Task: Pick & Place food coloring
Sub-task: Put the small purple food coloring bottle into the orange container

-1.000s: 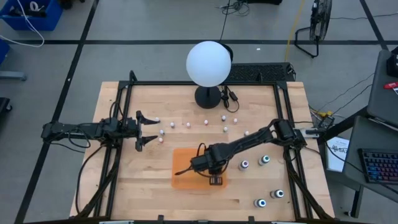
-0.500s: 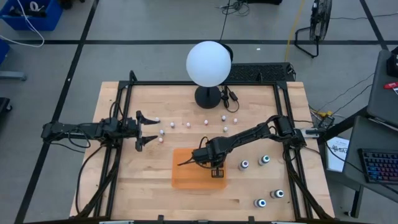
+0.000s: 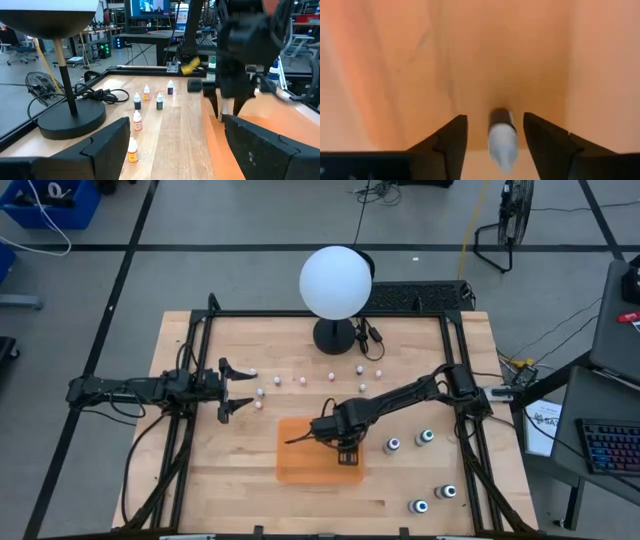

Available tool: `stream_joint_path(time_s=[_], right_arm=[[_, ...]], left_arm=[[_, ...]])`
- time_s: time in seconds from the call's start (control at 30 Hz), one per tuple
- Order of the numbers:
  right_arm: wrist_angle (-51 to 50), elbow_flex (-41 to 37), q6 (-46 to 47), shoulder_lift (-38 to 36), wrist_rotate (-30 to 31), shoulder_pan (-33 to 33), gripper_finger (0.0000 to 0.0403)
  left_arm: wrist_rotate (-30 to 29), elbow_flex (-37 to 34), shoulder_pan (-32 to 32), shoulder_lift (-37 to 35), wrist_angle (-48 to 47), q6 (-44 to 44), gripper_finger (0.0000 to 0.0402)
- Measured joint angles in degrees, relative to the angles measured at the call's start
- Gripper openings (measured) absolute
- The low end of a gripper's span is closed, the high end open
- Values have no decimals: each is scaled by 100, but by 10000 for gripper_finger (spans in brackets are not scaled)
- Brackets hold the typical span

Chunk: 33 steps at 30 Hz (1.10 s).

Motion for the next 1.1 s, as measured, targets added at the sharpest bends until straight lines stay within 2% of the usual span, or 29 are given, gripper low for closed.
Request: stream_joint_path(time_s=[0.2,0.57,0.77,0.9,1.1], right_arm=[[-235,2,179,-692,211,-7,196],[-1622,13,692,-2246,2098,-36,187],[-2359,-23,1426,-2786,2719,-270,203],[-2546,-558,1600,-3067,2676,-598,210],[-2309,-1956,1497,-3382,2173,-1403,209]], left_arm=[[0,0,0,0,3,-1,324],[-1,0,0,0,2,0,324],[0,0,0,0,1,1,324],[-2,0,0,0,3,1,324],[-2,0,0,0,1,-1,324]])
